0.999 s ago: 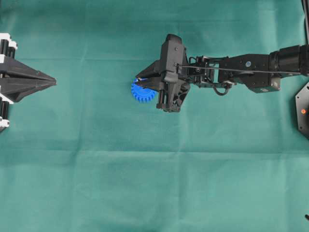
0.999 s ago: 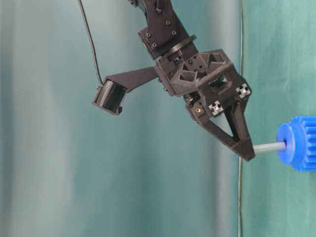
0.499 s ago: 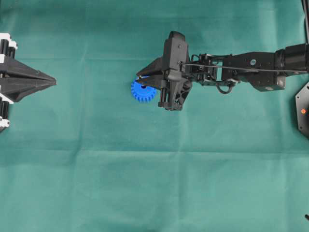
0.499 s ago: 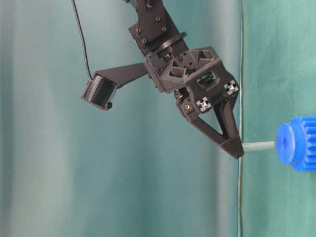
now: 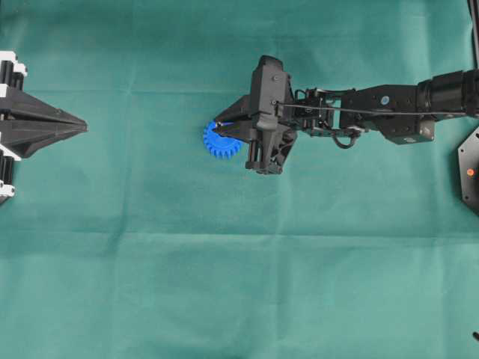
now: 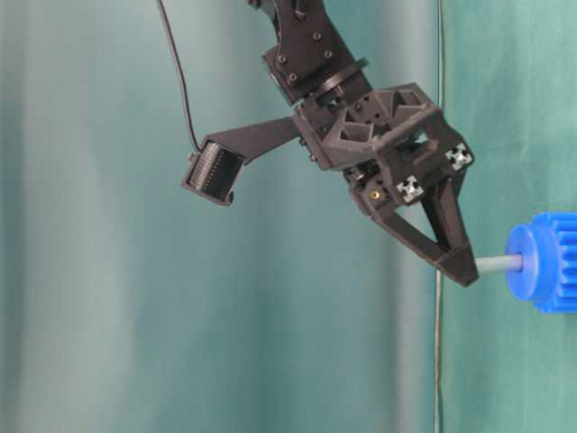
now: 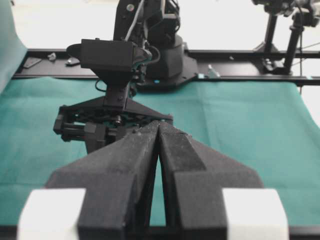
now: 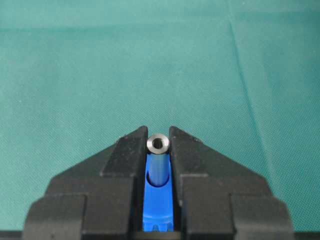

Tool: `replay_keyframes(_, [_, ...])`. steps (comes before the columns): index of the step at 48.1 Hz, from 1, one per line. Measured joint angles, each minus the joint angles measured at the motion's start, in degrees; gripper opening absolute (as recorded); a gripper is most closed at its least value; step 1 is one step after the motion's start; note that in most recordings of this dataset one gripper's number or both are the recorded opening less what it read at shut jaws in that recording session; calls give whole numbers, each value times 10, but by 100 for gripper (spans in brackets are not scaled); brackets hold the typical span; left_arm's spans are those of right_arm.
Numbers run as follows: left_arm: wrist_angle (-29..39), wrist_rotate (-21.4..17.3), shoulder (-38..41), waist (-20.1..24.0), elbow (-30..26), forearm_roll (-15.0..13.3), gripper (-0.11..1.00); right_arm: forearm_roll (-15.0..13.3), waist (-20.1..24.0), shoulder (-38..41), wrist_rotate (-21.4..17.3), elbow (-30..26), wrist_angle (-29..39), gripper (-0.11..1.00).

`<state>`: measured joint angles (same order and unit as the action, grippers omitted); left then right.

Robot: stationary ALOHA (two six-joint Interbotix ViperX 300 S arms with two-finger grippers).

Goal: Insert the shaft placed at a random location into the center hole of the small gear at another random location.
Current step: 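Open the right gripper and raise it off the inserted shaft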

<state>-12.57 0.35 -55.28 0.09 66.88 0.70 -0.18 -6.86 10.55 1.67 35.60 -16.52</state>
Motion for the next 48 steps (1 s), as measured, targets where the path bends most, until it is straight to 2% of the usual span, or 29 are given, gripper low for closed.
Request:
replay_keyframes(38, [6,-1,-1,0,0,0,0,1,1,31,0,5,-18,14])
replay_keyframes(40, [6,0,0,0,0,0,0,2,1,31,0,4,-18,18])
replay_keyframes(42, [6,0,0,0,0,-1,0,2,0,31,0,4,-18,26])
replay_keyframes(48, [6,0,0,0,0,-1,0,2,1,31,0,5,-18,64])
